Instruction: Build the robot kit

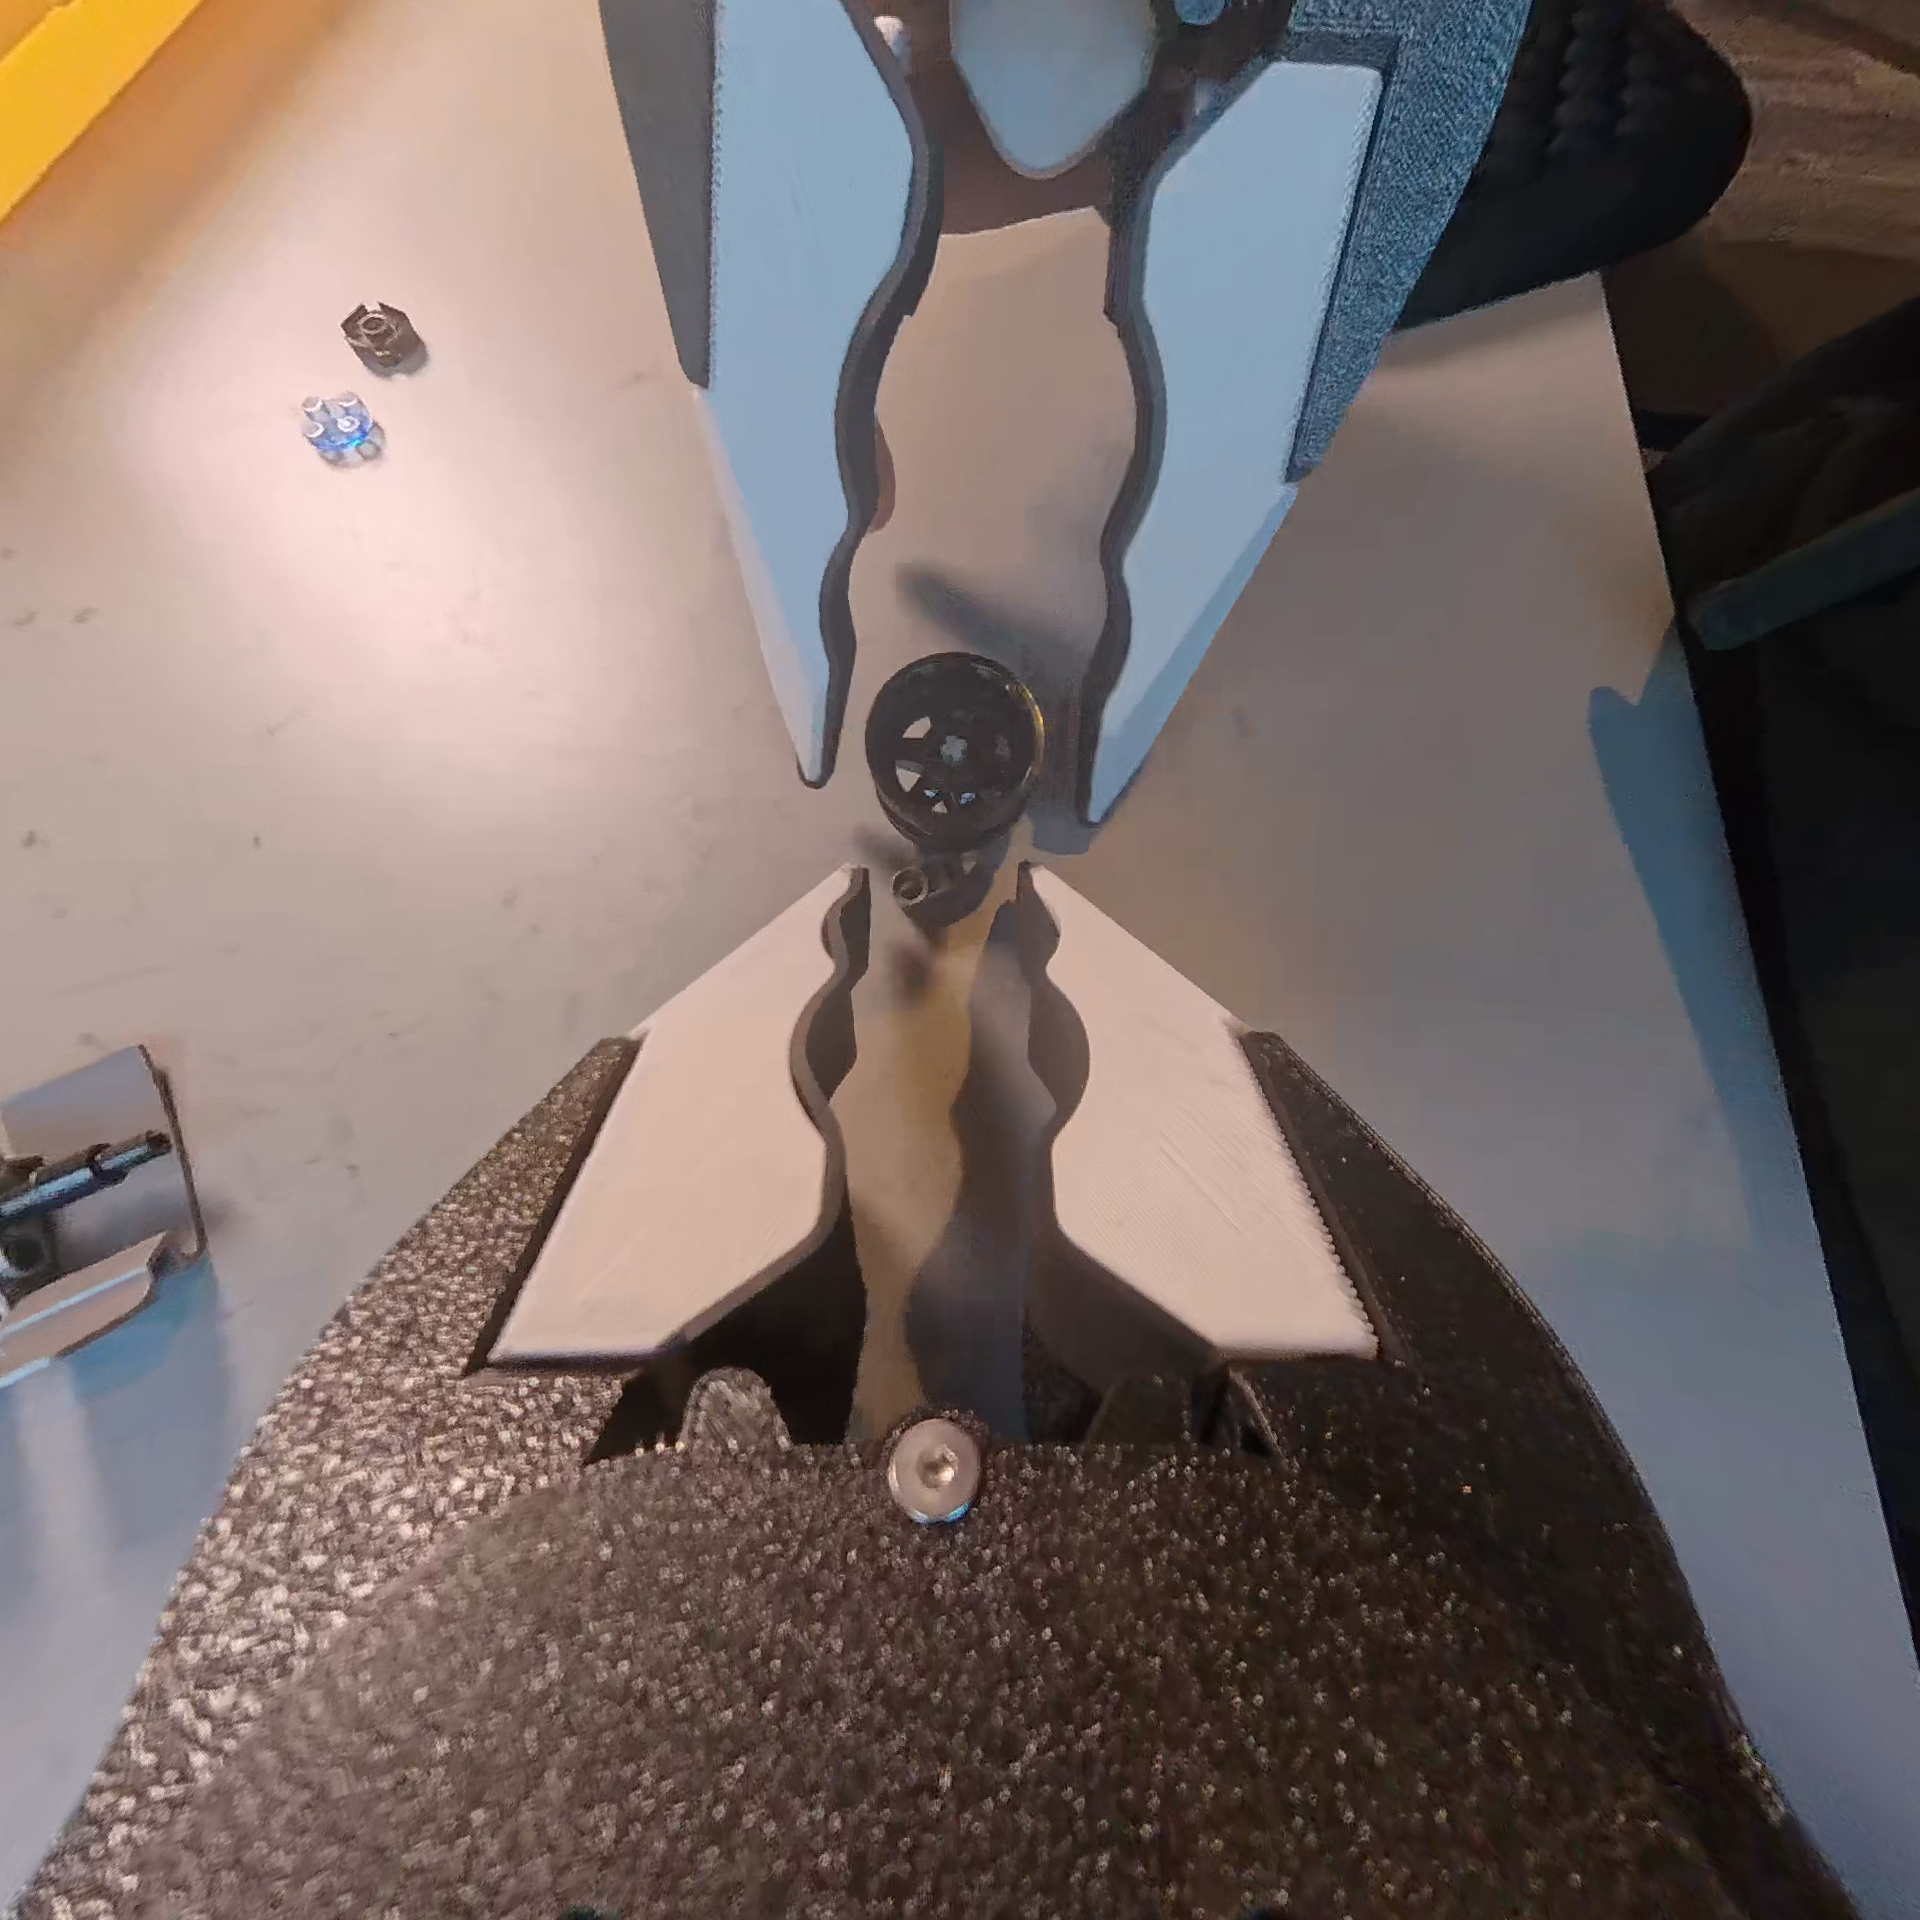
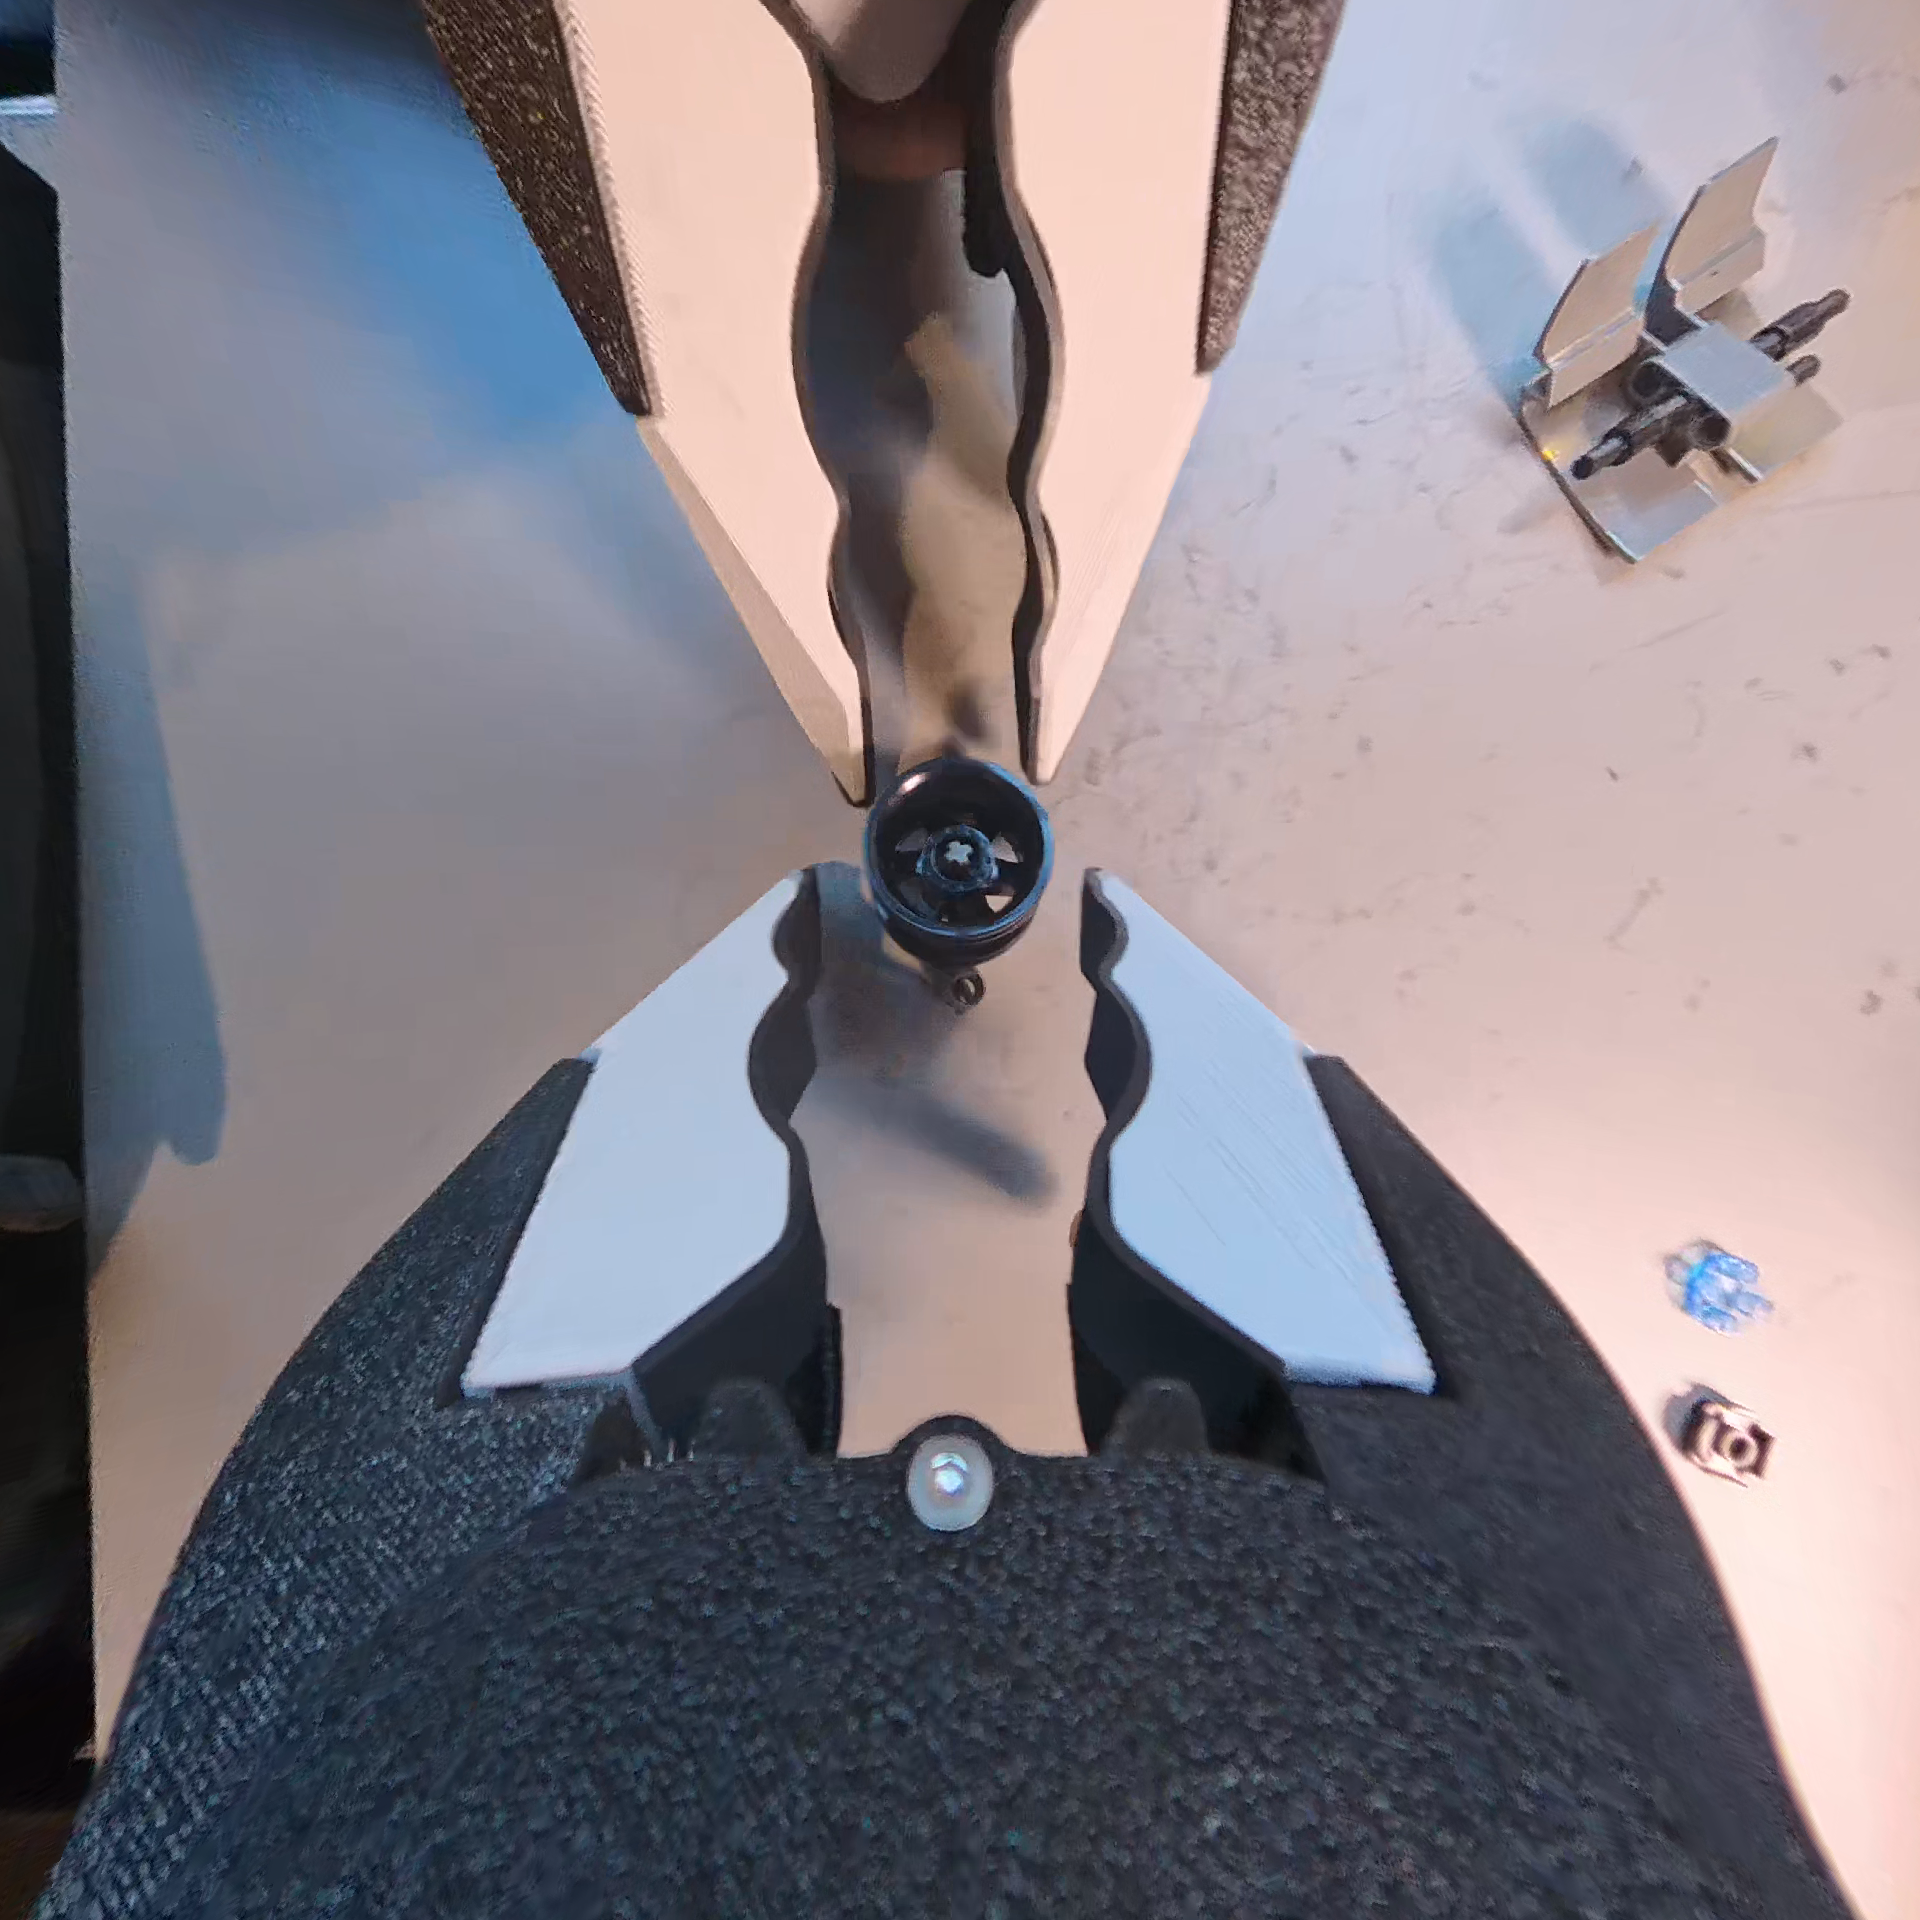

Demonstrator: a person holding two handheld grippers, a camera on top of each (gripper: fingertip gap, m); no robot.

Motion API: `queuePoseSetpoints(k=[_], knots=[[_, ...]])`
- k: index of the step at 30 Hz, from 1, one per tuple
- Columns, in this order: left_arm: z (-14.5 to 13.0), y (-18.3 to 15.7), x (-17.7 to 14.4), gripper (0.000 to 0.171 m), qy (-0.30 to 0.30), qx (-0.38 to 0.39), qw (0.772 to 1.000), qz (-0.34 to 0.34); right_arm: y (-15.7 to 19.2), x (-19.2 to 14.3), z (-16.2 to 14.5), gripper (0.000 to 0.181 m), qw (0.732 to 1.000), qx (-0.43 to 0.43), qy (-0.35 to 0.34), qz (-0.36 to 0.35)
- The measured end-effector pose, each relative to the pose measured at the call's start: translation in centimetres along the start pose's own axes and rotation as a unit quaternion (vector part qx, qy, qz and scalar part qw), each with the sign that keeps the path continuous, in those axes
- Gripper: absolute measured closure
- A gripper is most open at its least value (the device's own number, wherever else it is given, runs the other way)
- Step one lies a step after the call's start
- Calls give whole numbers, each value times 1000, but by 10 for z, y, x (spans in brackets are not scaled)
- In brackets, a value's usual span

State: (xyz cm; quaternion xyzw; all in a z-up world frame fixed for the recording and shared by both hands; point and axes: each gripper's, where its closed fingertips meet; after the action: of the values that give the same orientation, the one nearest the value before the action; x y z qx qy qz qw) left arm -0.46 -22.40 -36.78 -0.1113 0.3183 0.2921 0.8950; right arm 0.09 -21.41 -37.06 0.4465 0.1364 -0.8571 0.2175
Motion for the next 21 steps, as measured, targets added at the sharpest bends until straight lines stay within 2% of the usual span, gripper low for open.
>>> queuePoseSetpoints(k=[4,7,11,13,16,21], knots=[[-3,0,10,139,26,23,999,11,1,-1,3,115,999,5,-33,-5],[-1,2,13,142,27,21,999,16,0,-8,-4,116,999,7,-48,-8],[0,4,13,156,26,18,999,15,-2,-9,-19,134,998,4,-50,-22],[1,5,13,157,23,8,1000,10,-5,-9,-16,149,997,8,-63,-40],[6,6,8,157,2,-18,1000,-5,-7,-10,-13,161,996,12,-80,-46],[24,4,-8,157,-70,-99,991,-63,-6,-27,2,163,987,47,-153,-19]])
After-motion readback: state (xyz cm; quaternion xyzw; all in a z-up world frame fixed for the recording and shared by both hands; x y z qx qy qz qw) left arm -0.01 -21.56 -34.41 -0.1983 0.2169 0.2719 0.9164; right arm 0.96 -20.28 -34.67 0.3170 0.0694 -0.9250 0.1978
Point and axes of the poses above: each gripper's, where its closed fingertips meet, x out along the fingers, z out of its top, y = z × x across the jaws, and after that the axes turned 1 degree about x, right-handed
